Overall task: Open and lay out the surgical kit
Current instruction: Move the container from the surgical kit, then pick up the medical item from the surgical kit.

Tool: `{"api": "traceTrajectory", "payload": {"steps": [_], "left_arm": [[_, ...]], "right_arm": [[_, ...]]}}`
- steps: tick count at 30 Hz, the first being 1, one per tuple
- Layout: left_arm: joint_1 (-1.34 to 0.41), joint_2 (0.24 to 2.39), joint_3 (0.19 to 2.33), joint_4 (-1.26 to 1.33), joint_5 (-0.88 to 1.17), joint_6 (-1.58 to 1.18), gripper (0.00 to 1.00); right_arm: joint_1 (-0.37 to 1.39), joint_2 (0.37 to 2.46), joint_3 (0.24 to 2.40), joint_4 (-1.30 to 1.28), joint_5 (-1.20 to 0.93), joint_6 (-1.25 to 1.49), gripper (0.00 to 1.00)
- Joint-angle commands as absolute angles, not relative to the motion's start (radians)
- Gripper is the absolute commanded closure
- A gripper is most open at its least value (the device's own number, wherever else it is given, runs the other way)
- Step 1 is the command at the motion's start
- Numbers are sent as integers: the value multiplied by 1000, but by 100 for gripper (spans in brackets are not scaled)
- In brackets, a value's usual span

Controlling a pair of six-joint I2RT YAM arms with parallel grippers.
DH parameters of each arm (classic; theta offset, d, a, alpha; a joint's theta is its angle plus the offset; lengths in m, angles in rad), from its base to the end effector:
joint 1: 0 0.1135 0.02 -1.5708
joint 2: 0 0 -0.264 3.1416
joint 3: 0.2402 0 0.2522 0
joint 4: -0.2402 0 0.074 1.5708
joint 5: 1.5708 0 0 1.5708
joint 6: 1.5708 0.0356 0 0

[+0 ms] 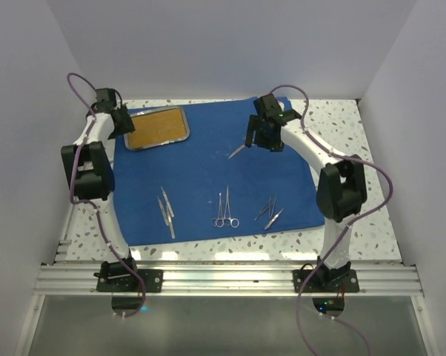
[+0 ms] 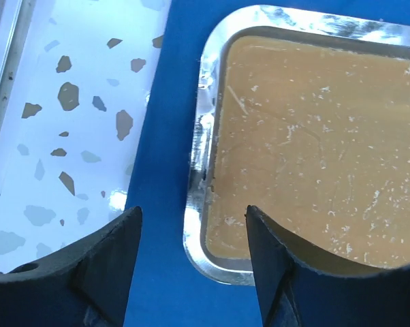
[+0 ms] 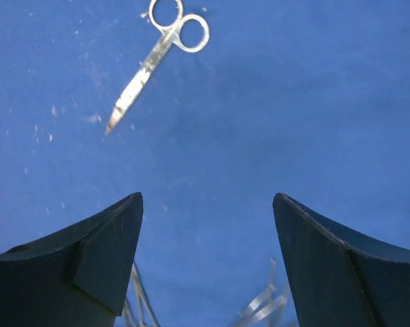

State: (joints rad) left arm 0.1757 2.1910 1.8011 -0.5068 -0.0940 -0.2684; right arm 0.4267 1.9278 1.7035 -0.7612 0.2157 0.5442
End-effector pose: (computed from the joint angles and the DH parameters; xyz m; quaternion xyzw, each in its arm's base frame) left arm 0.4830 0.0891 0.2052 -0.2228 0.9161 0.0290 0.3320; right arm 0.3896 0.1688 0.2742 0.0869 0.9485 0.0427 0.3018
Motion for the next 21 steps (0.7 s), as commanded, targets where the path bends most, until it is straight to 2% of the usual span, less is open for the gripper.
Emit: {"api": "traceTrajectory", "payload": {"steps": [1, 4, 8, 12, 17, 21], "left_arm": [[144, 2103, 1822, -503, -94, -256, 34], [78, 2097, 1887, -508, -72, -241, 34], [-101, 2117, 1954, -496, -38, -187, 35], [-245, 2154, 1982, -483, 17, -167, 37], [-426, 2218, 2025, -491, 37, -132, 42], [-503, 2267, 2049, -486, 14, -117, 46]], "right_arm": [[414, 2006, 1799, -716, 126, 633, 19], [413, 2019, 1802, -703, 123, 649, 19], [400, 1965, 1755, -712, 144, 629, 19], [385, 1824, 1620, -710, 176, 612, 19], [354, 1539, 1363, -730, 204, 643, 18], [342, 1318, 1223, -755, 193, 652, 18]]}}
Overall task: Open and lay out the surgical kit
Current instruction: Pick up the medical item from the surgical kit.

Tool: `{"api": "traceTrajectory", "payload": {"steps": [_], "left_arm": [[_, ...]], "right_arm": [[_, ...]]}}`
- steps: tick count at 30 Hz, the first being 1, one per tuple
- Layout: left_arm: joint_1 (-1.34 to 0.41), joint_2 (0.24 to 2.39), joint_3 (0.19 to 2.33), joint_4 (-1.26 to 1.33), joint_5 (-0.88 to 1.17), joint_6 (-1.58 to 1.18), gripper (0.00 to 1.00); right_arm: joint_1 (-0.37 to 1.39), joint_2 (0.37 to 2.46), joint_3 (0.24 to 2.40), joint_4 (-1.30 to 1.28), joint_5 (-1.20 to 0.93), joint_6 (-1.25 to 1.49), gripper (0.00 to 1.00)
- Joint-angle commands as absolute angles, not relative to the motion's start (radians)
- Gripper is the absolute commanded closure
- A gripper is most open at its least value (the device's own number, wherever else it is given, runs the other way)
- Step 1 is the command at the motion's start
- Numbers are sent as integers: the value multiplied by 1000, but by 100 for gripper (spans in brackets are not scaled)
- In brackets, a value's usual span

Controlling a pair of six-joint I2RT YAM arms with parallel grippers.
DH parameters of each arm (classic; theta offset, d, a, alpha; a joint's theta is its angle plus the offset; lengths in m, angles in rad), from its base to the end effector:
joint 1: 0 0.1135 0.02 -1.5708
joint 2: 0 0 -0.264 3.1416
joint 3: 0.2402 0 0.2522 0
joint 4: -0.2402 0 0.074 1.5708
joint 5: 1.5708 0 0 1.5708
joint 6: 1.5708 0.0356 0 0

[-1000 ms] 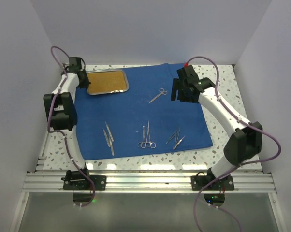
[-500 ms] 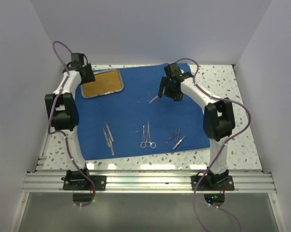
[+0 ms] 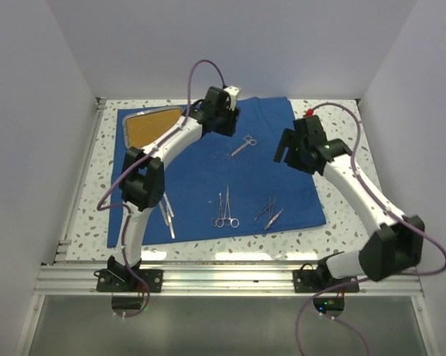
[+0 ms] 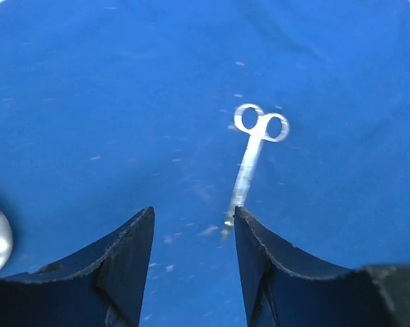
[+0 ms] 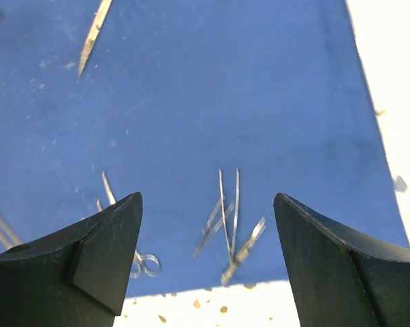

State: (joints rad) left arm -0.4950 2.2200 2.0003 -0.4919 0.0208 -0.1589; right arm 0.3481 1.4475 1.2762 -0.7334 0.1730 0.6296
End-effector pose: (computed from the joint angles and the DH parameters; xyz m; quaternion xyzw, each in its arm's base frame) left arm 0.4526 -0.2452 0.2574 0.1563 0.8956 -0.1427 0.3914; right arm 0.2902 0.0988 0.3071 0.1601 0.9282 0.0809 0.3259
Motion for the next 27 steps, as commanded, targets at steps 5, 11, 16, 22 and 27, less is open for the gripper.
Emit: {"api": "traceTrajectory", "payload": {"steps": [5, 11, 16, 22, 27], "left_arm": [[-534, 2365, 2147, -474, 3, -91, 45], [-541, 2462, 2203, -479, 69, -91, 44], [-586, 2471, 2191, -474, 126, -43, 44], [-607, 2424, 2102, -443, 156, -38, 46], [-606, 2416, 2045, -472, 52, -21, 49]], "right_arm": [[341, 1145, 1187, -885, 218, 623, 18], [341, 1031, 1172, -1011, 294, 595, 17], [341, 991, 1141, -1046, 318, 601, 17], [341, 1023, 1129, -1020, 296, 630, 17], [339, 1048, 1127, -993, 291, 643, 17]]}}
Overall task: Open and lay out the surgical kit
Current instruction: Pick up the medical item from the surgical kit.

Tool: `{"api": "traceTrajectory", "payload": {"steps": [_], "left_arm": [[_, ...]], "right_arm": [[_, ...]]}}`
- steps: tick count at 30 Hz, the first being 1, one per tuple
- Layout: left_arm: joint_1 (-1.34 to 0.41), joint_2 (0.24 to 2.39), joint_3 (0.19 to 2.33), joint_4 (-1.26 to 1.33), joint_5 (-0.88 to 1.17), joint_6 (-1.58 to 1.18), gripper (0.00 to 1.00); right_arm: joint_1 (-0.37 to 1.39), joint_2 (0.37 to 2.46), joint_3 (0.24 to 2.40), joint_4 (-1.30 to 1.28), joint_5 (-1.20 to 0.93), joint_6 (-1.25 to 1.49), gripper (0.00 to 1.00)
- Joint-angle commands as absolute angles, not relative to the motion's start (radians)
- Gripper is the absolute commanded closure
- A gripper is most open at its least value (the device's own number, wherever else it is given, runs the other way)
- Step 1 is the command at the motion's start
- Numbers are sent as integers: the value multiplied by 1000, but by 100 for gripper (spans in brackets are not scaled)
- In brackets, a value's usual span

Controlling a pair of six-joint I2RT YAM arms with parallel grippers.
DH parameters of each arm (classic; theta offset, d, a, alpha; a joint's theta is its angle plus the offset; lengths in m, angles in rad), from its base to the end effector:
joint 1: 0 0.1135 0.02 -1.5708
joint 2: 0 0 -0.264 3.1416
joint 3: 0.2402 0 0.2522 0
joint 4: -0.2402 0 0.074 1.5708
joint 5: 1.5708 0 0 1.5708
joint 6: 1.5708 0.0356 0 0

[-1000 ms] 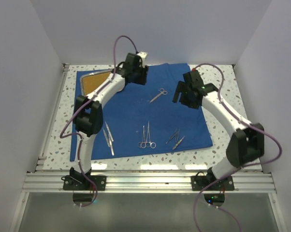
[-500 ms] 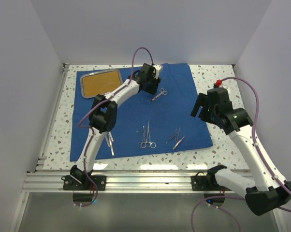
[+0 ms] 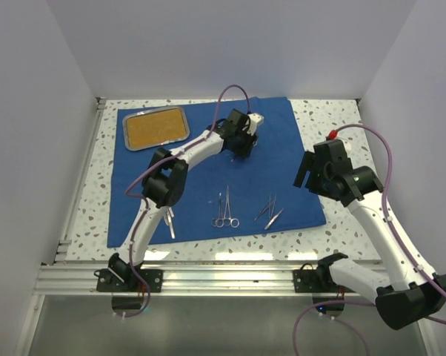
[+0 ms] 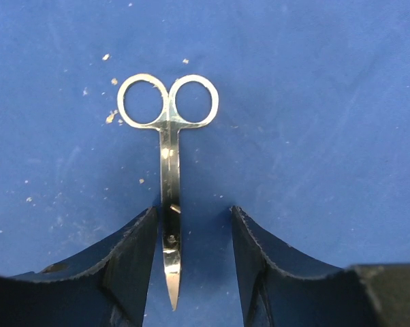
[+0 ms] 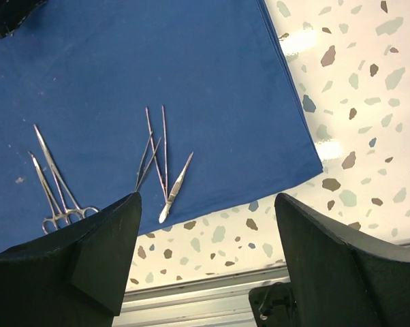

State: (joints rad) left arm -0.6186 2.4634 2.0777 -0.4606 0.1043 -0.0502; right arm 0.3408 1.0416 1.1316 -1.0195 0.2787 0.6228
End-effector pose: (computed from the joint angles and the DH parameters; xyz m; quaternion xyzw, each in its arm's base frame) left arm 0.4440 -0.3206 0.1606 0.2796 0.8912 -0.1622 0.3183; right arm 0.1824 0.0543 0.3364 0.1754 0.9244 0.0278 0.3377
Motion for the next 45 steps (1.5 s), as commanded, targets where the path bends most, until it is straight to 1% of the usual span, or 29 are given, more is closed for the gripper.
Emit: {"api": "traceTrajectory", "payload": {"steps": [1, 5, 7, 10, 11, 14, 16, 17, 19, 20, 22, 24, 25, 29, 35, 41, 45], "left_arm": [[-603, 2415, 2034, -472, 43, -26, 49], [-597, 2402, 2007, -460, 29, -28, 50], [-595, 2407, 2014, -466, 12, -29, 50], [-591, 2430, 2045, -491, -5, -31, 53], [-588, 2440, 2048, -495, -24, -31, 58], [-584, 2441, 2011, -499, -40, -28, 66], [-583, 2438, 1985, -494, -44, -20, 67], [-581, 2434, 1965, -494, -44, -20, 71], [-581, 2441, 1956, -505, -23, -24, 74], [-581, 2441, 1953, -506, -5, -23, 78], [-581, 2441, 1947, -515, 23, -25, 82], [-583, 2436, 1939, -518, 50, -25, 90], [-586, 2430, 1933, -520, 54, -28, 99], [-591, 2410, 1948, -528, 72, -43, 100], [-617, 2362, 2063, -581, 136, -121, 100], [-630, 2269, 2092, -629, 201, -172, 100], [-634, 2168, 2033, -653, 235, -163, 100]], "right_arm": [[341, 1049, 1126, -989, 287, 644, 17], [341, 1057, 1123, -985, 278, 653, 17], [341, 1057, 1118, -982, 278, 660, 17], [341, 1057, 1120, -980, 276, 664, 17], [341, 1058, 1123, -983, 279, 666, 17], [339, 1061, 1134, -986, 290, 663, 17], [339, 1065, 1140, -988, 295, 657, 17], [341, 1066, 1140, -989, 293, 658, 17], [341, 1069, 1138, -988, 288, 660, 17], [341, 1071, 1137, -986, 288, 660, 17], [339, 1072, 1137, -986, 282, 661, 17], [339, 1072, 1135, -985, 281, 660, 17], [341, 1071, 1135, -985, 281, 658, 17], [341, 1060, 1129, -983, 282, 655, 17], [341, 1060, 1141, -963, 298, 608, 17], [339, 1134, 1262, -925, 333, 464, 16], [339, 1163, 1333, -861, 301, 303, 14]]}}
